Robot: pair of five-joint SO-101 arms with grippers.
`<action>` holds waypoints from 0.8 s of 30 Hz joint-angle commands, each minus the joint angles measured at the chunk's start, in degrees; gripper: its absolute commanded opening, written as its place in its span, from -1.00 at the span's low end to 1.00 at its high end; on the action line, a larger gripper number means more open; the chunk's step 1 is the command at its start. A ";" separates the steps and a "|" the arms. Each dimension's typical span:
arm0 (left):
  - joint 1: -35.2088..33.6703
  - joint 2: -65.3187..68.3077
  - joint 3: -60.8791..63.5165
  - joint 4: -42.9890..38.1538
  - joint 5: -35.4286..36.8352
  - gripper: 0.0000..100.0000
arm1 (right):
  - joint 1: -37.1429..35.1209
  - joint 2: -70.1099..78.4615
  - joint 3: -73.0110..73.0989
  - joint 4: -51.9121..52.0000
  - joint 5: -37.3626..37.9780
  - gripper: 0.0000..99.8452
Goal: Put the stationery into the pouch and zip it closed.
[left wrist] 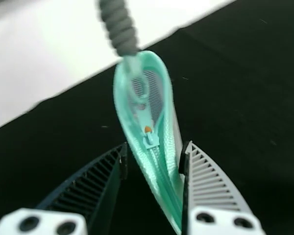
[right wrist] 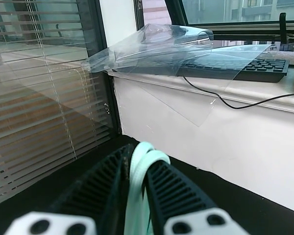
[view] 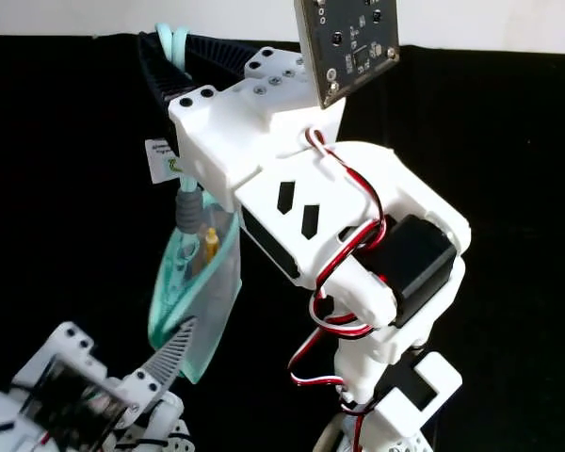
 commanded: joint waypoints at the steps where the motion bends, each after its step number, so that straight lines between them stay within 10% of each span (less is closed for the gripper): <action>1: -4.70 -3.30 0.13 0.09 -0.18 -0.60 | -0.22 0.04 -0.66 -1.01 -0.44 -0.99; 24: -5.14 -5.14 7.43 -4.22 -0.09 -0.61 | -0.22 0.04 -0.66 -1.01 -0.44 -0.99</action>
